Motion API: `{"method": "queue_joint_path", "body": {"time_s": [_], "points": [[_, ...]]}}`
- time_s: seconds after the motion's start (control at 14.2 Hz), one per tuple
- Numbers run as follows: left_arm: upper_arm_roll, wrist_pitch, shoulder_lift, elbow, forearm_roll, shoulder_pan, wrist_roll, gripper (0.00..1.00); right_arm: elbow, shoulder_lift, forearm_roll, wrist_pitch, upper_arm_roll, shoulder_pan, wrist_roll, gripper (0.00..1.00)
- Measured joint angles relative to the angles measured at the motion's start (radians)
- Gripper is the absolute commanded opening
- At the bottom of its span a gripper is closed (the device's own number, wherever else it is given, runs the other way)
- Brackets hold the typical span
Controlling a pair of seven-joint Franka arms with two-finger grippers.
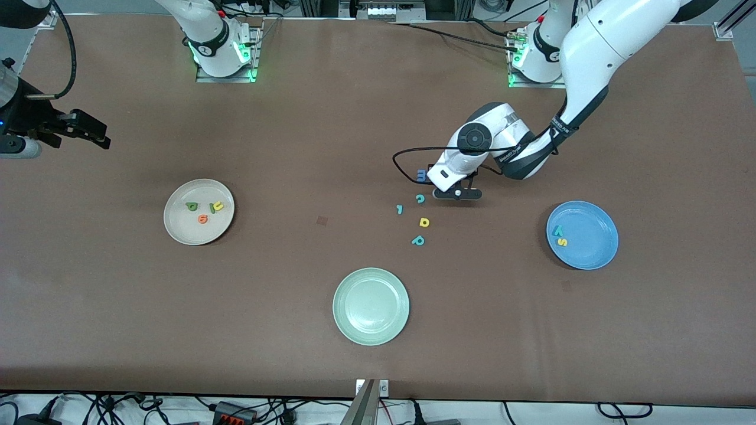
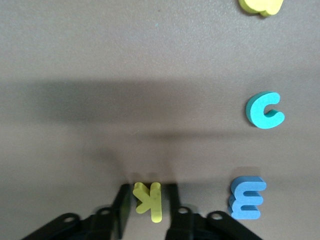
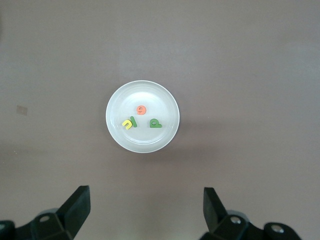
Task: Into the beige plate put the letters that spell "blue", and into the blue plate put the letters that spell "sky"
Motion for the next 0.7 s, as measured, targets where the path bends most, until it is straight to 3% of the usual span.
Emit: {"method": "queue_joint_path", "body": {"time_s": [0.28, 0.49, 0.7], "points": [[-0.003, -0.064, -0.011, 0.019, 0.006, 0.026, 0.001, 0.03, 0.000, 0.000, 0.000, 0.000, 0.000, 0.000, 0.000, 1.00], [-0.029, -0.252, -0.064, 0.107, 0.011, 0.065, 0.019, 0.06, 0.000, 0.000, 0.000, 0.000, 0.000, 0.000, 0.000, 1.00], [-0.032, -0.425, -0.107, 0.225, 0.012, 0.100, 0.211, 0.06, 0.000, 0.000, 0.000, 0.000, 0.000, 0.000, 0.000, 1.00]]}}
